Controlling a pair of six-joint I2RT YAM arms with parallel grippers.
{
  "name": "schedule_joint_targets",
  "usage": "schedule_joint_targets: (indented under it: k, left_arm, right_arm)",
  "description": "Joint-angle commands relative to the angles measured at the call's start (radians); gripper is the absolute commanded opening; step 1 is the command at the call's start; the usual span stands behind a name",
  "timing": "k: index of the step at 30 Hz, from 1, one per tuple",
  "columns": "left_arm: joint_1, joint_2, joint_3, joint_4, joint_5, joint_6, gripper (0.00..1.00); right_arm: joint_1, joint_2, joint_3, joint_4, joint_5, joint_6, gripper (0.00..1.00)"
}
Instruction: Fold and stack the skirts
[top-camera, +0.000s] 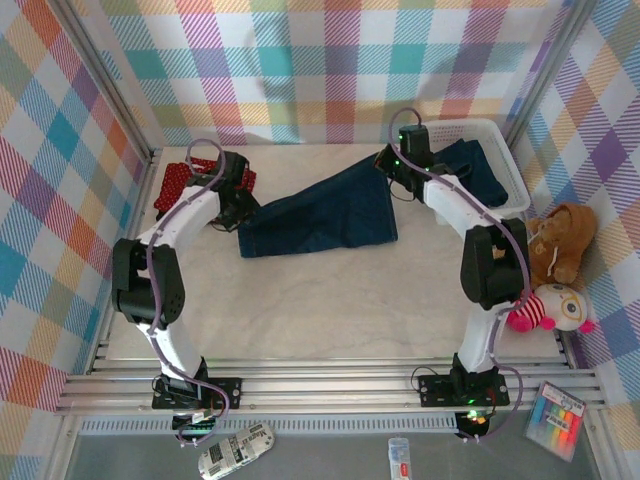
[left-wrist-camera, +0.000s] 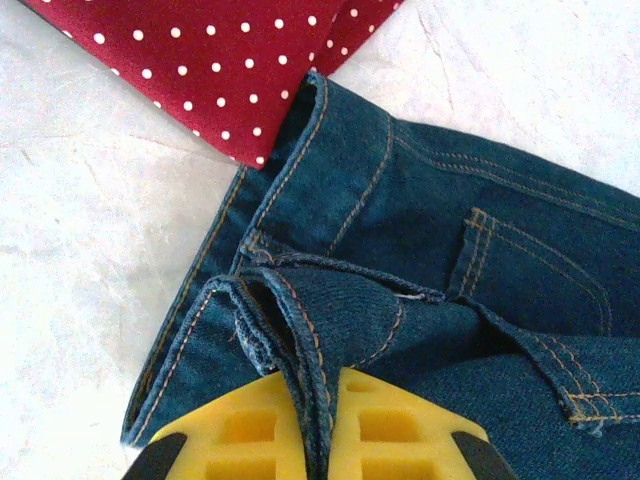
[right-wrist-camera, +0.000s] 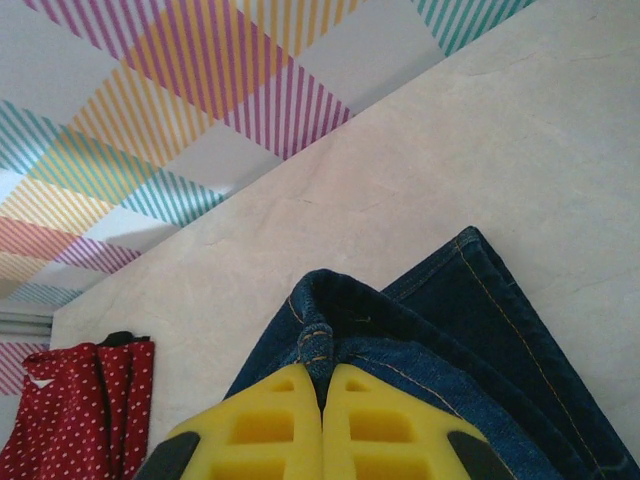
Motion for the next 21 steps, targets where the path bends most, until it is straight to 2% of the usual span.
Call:
schedule_joint_targets:
  k: [1, 2, 3, 6, 7, 8, 9, 10, 12, 14, 17, 21]
  left_arm:
    - [0.030, 0.083, 0.049, 0.001, -0.002, -0.017, 0.01]
    - [0.035, 0.108, 0.069, -0.002, 0.014, -0.019, 0.03]
    - [0.040, 0.132, 0.094, -0.005, 0.032, -0.019, 0.12]
    - [0.042, 0.151, 0.163, -0.033, 0.076, 0.001, 0.72]
    - [0.040, 0.135, 0.175, -0.044, 0.079, 0.006, 0.84]
    - [0.037, 0.115, 0.171, -0.046, 0.075, 0.010, 0.95]
    - [0.034, 0.086, 0.151, -0.036, 0.066, 0.010, 1.00]
    - [0.028, 0.058, 0.122, -0.016, 0.069, 0.010, 1.00]
    - [0.014, 0.025, 0.077, 0.014, 0.105, 0.010, 1.00]
    - [-0.017, 0.020, 0.072, 0.023, 0.150, 0.031, 1.00]
    - [-0.068, 0.053, 0.088, 0.066, 0.246, 0.067, 1.00]
    - [-0.086, 0.189, 0.164, 0.078, 0.306, 0.073, 1.00]
  right_arm:
    - [-0.019, 0.065, 0.063, 0.024, 0.039, 0.054, 0.00]
    - [-0.021, 0.086, 0.082, 0.025, 0.041, 0.055, 0.02]
    - [-0.024, 0.113, 0.115, 0.018, 0.027, 0.054, 0.12]
    - [-0.036, 0.129, 0.167, -0.032, -0.022, 0.036, 0.55]
    - [-0.036, 0.113, 0.163, -0.047, -0.035, 0.018, 0.69]
    - [-0.035, 0.093, 0.151, -0.067, -0.048, 0.008, 0.77]
    - [-0.031, 0.068, 0.124, -0.084, -0.061, -0.001, 0.86]
    - [-0.023, 0.040, 0.082, -0.090, -0.075, 0.000, 0.95]
    - [-0.005, -0.002, -0.008, -0.061, -0.119, 0.007, 0.99]
    - [0.018, -0.020, -0.063, -0.042, -0.157, 0.004, 0.99]
    - [0.048, 0.011, -0.052, -0.074, -0.215, -0.010, 0.99]
    - [0.066, 0.087, -0.030, -0.099, -0.277, 0.048, 0.99]
